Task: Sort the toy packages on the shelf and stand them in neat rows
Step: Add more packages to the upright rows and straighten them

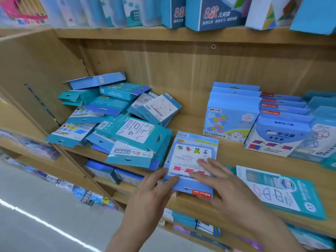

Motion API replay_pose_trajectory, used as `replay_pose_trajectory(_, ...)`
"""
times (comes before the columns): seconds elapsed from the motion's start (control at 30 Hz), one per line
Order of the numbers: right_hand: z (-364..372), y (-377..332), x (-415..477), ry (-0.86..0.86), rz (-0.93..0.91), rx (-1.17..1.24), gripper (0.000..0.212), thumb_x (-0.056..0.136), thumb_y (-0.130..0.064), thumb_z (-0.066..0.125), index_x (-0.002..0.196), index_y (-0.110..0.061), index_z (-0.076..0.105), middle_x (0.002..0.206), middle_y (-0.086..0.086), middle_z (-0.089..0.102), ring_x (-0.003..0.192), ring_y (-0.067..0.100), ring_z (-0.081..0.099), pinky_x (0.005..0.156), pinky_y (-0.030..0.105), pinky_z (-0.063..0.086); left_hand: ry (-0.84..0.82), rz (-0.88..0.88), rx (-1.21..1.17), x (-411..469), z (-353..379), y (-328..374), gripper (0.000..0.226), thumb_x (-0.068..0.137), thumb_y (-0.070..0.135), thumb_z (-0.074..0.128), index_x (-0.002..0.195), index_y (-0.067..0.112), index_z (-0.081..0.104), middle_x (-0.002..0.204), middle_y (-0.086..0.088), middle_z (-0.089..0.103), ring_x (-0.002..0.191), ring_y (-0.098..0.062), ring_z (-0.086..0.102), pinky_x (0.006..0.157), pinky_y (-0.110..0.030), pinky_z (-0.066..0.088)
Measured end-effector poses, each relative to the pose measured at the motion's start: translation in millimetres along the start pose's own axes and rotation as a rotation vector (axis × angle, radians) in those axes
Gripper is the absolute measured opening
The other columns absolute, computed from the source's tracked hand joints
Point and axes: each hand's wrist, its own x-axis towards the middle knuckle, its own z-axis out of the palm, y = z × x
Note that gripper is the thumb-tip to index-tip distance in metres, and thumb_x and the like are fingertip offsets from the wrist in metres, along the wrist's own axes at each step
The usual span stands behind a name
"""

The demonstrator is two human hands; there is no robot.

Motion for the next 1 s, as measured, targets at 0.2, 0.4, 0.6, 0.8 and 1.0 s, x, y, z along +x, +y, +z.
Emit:
replay_pose_trajectory(0.2, -21.6, -23.3, 9.3, 0.527, 0.248, 0.865, 0.016, 0.082, -0.038, 0.058, 0.088, -0.038, 0.074, 0.093, -0.013, 0.072, 0.089, 0.01, 0.067, 0.07, 0.016, 0.053, 0.056, -0.318, -0.673, 35.4, -18.5, 9.4, 0.049, 0.083, 0.031, 0.068, 0.124, 0.044, 0.045, 0.112, 0.024, 0.059, 0.098, 0.001, 0.058, 0.074, -0.011, 0.047)
replay_pose_trajectory(0.4, -48.6, -30.8, 11.6, 0.648, 0.53, 1.308, 0.019, 0.087, -0.032, 0.057, 0.094, -0.017, 0.066, 0.072, 0.005, 0.072, 0.05, 0.016, 0.063, 0.032, 0.022, 0.041, -0.089, -0.336, -0.764, 42.7, -13.1, 16.4, 0.058, 0.076, 0.042, 0.063, 0.13, 0.043, 0.041, 0.107, 0.012, 0.06, 0.095, -0.004, 0.057, 0.077, -0.012, 0.047)
replay_pose_trajectory(0.6, -51.4, -24.0, 8.5, 0.603, 0.631, 1.412, 0.021, 0.089, -0.027, 0.059, 0.1, -0.008, 0.062, 0.055, 0.004, 0.06, 0.039, 0.011, 0.048, 0.03, 0.017, 0.024, -0.152, -0.323, -0.883, 45.4, -16.3, 23.7, 0.029, 0.08, 0.041, 0.06, 0.107, 0.052, 0.057, 0.097, 0.017, 0.07, 0.091, -0.003, 0.066, 0.074, -0.027, 0.055)
replay_pose_trajectory(0.8, -49.8, -24.1, -1.4, 0.526, 0.487, 1.359, 0.044, 0.072, -0.042, 0.063, 0.11, -0.019, 0.062, 0.093, 0.008, 0.072, 0.076, 0.021, 0.065, 0.048, 0.027, 0.041, -0.118, -0.458, -1.072, 48.9, -12.0, 26.3, 0.036, 0.076, 0.033, 0.061, 0.11, 0.019, 0.062, 0.089, 0.001, 0.075, 0.082, -0.015, 0.071, 0.063, -0.024, 0.056)
replay_pose_trajectory(1.0, -52.8, -13.8, -20.2, 0.594, 0.421, 1.122, 0.032, 0.082, -0.011, 0.065, 0.11, -0.022, 0.057, 0.091, 0.004, 0.074, 0.069, 0.018, 0.066, 0.046, 0.024, 0.042, -0.227, -0.381, -0.799, 51.5, -9.7, 28.2, 0.037, 0.074, 0.053, 0.068, 0.106, 0.035, 0.06, 0.094, 0.016, 0.07, 0.09, -0.005, 0.066, 0.073, -0.022, 0.053)
